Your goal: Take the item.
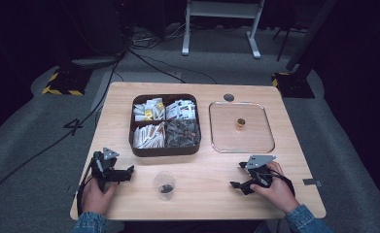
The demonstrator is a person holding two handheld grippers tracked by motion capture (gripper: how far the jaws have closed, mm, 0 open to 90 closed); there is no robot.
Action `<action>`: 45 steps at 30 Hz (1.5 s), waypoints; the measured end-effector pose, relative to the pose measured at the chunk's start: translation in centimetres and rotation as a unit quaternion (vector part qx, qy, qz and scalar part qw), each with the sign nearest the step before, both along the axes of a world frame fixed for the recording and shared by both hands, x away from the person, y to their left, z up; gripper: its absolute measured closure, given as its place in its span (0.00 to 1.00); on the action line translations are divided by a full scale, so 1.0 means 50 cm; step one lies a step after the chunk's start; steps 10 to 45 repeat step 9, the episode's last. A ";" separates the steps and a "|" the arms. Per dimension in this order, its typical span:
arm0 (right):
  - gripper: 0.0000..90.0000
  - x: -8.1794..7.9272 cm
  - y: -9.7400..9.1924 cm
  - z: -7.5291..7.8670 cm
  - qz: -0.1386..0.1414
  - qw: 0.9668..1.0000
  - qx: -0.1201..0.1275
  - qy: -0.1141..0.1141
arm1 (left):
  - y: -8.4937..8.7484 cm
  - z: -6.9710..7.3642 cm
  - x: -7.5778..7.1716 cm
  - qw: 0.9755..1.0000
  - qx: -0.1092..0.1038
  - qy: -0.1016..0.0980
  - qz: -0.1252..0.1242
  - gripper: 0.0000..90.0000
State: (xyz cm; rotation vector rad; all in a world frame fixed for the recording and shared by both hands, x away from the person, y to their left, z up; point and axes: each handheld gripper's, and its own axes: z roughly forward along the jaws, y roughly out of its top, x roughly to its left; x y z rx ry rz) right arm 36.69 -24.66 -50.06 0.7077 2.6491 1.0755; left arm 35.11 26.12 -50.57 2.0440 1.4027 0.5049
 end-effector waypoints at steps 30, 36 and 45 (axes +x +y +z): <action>0.00 0.000 0.012 -0.010 -0.003 1.000 0.006 -0.006 | 0.000 0.000 0.000 1.000 0.000 0.000 0.000 0.00; 0.00 0.000 0.012 -0.010 -0.003 1.000 0.006 -0.006 | 0.000 0.000 0.000 1.000 0.000 0.000 0.000 0.00; 0.00 0.000 0.012 -0.010 -0.003 1.000 0.006 -0.006 | 0.000 0.000 0.000 1.000 0.000 0.000 0.000 0.00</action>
